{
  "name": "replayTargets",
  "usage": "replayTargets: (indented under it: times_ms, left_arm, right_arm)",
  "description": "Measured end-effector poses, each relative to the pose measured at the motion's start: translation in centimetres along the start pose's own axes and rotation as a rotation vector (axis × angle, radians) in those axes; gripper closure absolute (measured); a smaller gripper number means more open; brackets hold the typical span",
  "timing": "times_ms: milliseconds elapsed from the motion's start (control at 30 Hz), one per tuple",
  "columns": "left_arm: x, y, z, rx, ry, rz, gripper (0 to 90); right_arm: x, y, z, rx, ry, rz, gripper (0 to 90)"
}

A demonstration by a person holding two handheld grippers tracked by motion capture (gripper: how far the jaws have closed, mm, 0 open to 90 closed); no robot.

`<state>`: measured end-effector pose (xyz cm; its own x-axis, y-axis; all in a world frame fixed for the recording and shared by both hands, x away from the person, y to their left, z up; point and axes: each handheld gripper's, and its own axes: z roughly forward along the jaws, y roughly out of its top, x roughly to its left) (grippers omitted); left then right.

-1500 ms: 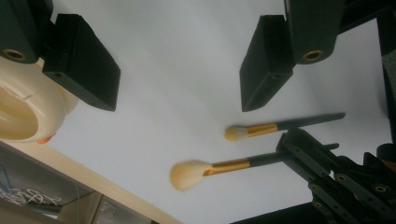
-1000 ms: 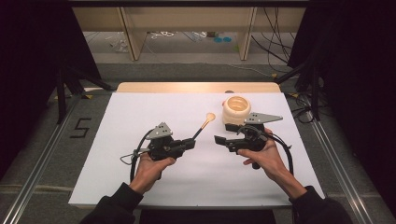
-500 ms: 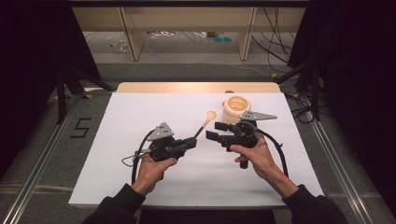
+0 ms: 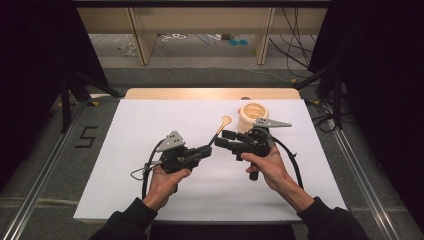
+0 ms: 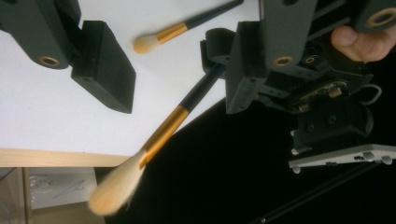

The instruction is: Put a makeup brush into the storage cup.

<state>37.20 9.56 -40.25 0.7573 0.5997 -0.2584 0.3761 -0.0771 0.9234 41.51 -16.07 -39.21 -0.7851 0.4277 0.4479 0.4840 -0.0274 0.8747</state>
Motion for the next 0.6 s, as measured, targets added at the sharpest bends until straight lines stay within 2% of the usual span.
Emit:
replayTargets:
  times_ms: [67,100,267,333,400,500,533,600]
  left_arm:
    - [-0.06,0.03,-0.04,-0.011,-0.001,-0.001,83.8]
    - [-0.1,0.04,-0.06,-0.014,0.0,-0.003,83.8]
    - [-0.2,0.09,-0.02,-0.032,0.007,0.006,83.8]
    - [-0.32,0.1,-0.08,-0.042,0.014,-0.007,83.8]
    - [-0.27,0.17,-0.11,-0.049,0.011,0.01,83.8]
    - [-0.37,0.18,-0.13,-0.061,0.015,0.012,83.8]
    - [-0.51,0.15,-0.14,-0.064,0.024,-0.007,83.8]
    - [-0.55,0.16,-0.13,-0.069,0.025,-0.009,83.8]
  right_arm:
    - [-0.02,0.05,0.08,-0.01,0.005,0.016,47.0]
    - [-0.12,0.07,0.17,-0.026,0.009,0.006,47.7]
    - [0.01,0.15,0.33,-0.033,0.023,0.042,50.7]
    - [0.0,0.18,0.41,-0.041,0.028,0.047,51.9]
    - [-0.01,0.19,0.53,-0.048,0.035,0.06,53.0]
    - [0.03,0.2,0.73,-0.057,0.043,0.076,54.2]
    - [0.06,0.21,0.8,-0.06,0.047,0.081,54.6]
    - [0.16,0.26,0.93,-0.071,0.05,0.081,55.9]
